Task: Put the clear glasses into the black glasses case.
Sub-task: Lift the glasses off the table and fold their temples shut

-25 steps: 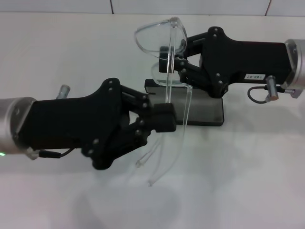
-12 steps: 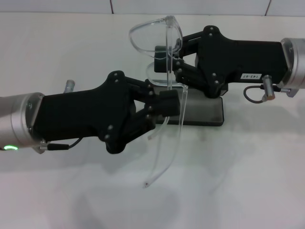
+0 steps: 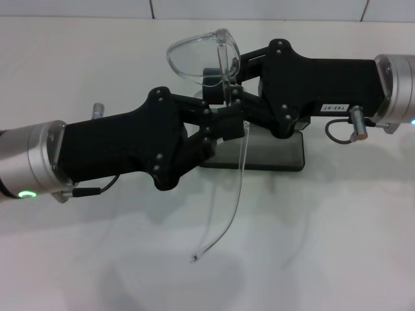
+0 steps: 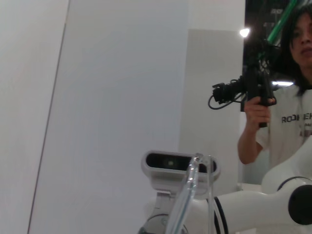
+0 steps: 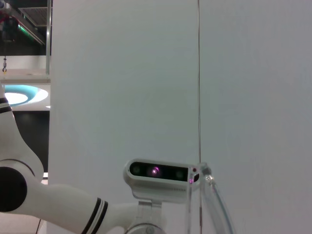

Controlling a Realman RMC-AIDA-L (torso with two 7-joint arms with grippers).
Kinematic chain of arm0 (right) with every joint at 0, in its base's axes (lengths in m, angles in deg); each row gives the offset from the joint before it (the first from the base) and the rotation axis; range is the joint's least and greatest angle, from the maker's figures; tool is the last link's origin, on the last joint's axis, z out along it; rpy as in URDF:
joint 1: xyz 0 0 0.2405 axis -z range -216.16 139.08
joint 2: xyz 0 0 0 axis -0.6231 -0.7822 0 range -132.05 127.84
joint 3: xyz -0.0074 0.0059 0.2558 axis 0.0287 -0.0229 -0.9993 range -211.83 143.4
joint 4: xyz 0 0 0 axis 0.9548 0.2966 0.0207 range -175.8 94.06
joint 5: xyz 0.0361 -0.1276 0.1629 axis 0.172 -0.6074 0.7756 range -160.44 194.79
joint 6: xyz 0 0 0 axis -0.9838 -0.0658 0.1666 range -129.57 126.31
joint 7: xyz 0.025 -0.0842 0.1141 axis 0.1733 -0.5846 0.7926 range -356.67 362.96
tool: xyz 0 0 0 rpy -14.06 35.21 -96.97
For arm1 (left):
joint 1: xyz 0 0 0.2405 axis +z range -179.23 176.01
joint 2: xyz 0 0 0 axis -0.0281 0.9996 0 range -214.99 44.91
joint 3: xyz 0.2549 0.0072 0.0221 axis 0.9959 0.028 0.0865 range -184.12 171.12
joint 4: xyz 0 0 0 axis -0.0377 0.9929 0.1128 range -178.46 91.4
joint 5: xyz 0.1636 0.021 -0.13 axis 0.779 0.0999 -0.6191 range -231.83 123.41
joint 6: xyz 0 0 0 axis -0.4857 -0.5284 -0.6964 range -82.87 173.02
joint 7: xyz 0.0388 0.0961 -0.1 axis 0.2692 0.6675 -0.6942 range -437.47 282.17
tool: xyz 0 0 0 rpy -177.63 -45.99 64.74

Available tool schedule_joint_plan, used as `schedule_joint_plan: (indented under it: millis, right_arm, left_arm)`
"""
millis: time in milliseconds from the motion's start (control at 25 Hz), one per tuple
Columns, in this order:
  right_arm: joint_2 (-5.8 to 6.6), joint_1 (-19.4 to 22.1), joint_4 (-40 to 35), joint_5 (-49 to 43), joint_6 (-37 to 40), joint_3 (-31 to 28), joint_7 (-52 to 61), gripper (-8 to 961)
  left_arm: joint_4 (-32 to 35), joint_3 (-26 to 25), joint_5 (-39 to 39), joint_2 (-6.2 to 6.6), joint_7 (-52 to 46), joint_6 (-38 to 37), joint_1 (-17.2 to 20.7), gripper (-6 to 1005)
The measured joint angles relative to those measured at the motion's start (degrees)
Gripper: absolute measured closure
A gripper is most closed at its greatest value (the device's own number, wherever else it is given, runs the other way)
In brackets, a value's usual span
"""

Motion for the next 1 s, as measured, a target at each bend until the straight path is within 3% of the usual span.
schedule_joint_plan:
  millis: [480,640,760,1000]
  right_arm:
    - [0.0,0.2,0.0,0.3,0.4,0.2,-0.1,833]
    - [0.11,1.1,0.0,0.4,0.3,-0.7,-0.6,833]
    - [0.4,2.6,-0.4,1.0,1.7,-3.4,-0.7,833]
    - [0.52,6.9,0.5,4.8,13.3,-14.2,0.4,833]
  left_arm:
    - [-1.7,-0.3,-1.2,0.04,1.5,-0.1,0.0,945]
    - [-1.7,-0.3,-1.4,0.3,1.5,-3.2,0.2,945]
    - [-1.4,-1.4,-1.9,0.4,1.6,-7.2,0.5,945]
    - [-1.3,-3.8,-5.0,0.9,1.5,-11.2,1.9,944]
